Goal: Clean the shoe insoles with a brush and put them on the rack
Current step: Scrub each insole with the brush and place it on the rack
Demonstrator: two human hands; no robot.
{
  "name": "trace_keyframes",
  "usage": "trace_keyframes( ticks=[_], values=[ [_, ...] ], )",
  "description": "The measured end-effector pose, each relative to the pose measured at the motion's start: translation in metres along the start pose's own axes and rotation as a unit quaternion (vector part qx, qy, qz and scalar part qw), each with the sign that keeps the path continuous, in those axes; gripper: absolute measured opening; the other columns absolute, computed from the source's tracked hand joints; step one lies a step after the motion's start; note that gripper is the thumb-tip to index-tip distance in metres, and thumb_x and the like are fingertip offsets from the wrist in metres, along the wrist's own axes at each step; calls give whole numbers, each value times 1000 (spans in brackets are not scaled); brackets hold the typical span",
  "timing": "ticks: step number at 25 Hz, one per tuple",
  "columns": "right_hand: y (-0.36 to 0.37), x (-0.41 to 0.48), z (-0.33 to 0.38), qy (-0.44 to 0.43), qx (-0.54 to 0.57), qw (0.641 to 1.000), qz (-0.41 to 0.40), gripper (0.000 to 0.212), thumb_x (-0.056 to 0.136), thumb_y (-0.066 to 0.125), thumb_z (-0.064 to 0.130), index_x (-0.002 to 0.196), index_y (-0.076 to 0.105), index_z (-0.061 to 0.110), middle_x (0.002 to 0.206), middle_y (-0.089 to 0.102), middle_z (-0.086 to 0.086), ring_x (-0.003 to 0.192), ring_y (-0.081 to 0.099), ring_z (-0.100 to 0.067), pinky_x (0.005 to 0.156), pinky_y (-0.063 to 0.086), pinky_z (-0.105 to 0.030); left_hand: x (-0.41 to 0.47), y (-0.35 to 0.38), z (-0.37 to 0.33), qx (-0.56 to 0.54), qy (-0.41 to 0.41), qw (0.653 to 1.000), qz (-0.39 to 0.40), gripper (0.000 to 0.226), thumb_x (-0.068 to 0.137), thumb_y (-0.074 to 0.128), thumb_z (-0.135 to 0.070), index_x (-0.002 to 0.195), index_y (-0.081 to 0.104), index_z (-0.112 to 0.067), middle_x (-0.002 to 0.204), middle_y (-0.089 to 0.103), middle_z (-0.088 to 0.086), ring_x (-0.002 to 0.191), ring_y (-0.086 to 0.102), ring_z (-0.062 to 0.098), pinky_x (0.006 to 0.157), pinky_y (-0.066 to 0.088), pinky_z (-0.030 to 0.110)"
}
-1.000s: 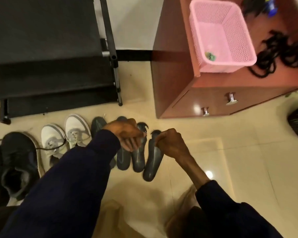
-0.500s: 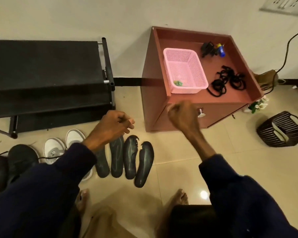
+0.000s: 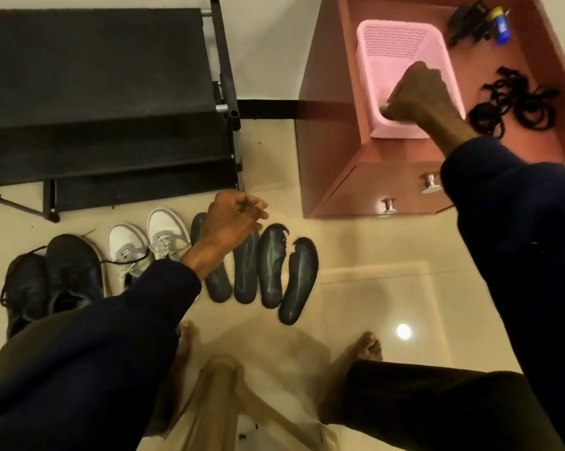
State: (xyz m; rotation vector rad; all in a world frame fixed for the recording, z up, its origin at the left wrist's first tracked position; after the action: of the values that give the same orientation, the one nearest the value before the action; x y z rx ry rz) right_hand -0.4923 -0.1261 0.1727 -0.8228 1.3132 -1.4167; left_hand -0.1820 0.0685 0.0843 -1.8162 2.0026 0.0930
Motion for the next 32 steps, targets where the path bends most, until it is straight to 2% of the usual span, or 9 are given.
trace_keyframes(
  ticks=[3,7,9,11,13,15,21,28,32],
  values=[
    [0,-10,-7,-8,27,994,-105,46,67,74,30,110,71,14,108,70,-7,95,70,-31,79,61,-45,3,5,5,-12,-19,999,23,19,102,61,-19,112,71,-6,99,77,8,87,76,18,75,59,25],
    [-18,-64,2,-67,127,965,-219,31,79,64,41,104,71,23,103,71,3,93,68,-18,73,58,-36,-3,13,12,-11,-38,998,47,17,101,62,-16,112,70,-6,97,78,8,87,76,25,71,59,25],
    [-16,-100,12,-91,182,961,-187,27,80,69,40,101,73,24,101,71,4,90,68,-15,73,59,-34,-6,16,16,-13,-51,997,52,17,101,62,-15,112,70,-5,98,78,8,90,75,29,77,62,32],
    [-8,-132,18,-91,238,958,-129,17,83,77,32,98,77,24,96,71,3,83,69,-7,68,57,-20,-8,20,16,-21,-62,996,60,17,102,61,-15,113,70,-5,99,78,9,91,75,31,83,61,37],
    [5,-159,21,-99,257,958,-83,14,85,80,24,99,79,22,92,73,6,76,66,2,61,48,-4,-8,25,11,-37,-67,995,59,19,102,61,-15,115,70,-5,101,78,9,92,75,29,79,63,33],
    [26,-177,17,-108,247,962,-34,17,86,81,21,102,79,20,94,75,6,74,65,4,60,43,1,-10,32,4,-54,-71,994,54,19,101,62,-15,115,70,-5,101,78,8,90,76,26,72,61,25],
    [85,-228,-21,-139,207,965,74,18,83,84,24,100,78,25,94,76,8,79,68,-3,73,61,-29,-22,55,4,-46,-67,994,71,14,97,68,-15,106,73,-6,95,79,7,86,76,23,74,62,27],
    [166,-248,-56,-93,284,946,123,18,81,86,22,97,79,17,92,76,6,79,68,-4,77,62,-32,-27,78,59,-4,-83,991,103,7,91,72,-3,97,75,-5,94,77,12,83,75,20,72,60,26],
    [215,-247,-73,-53,257,952,155,20,81,87,23,98,78,19,94,76,5,79,70,-8,75,63,-34,-11,95,136,34,-179,982,57,15,91,70,1,81,78,-8,91,76,15,89,72,32,85,61,45]
  ],
)
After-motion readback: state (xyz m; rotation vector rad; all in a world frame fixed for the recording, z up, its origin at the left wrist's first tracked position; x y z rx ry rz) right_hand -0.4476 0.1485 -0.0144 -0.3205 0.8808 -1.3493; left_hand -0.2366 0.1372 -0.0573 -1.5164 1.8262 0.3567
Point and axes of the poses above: each hand's wrist, its own x-axis towards the middle knuckle, its own y-axis out of the palm, z = x × y, the point moved 4 cm from there along x, towards the middle knuckle
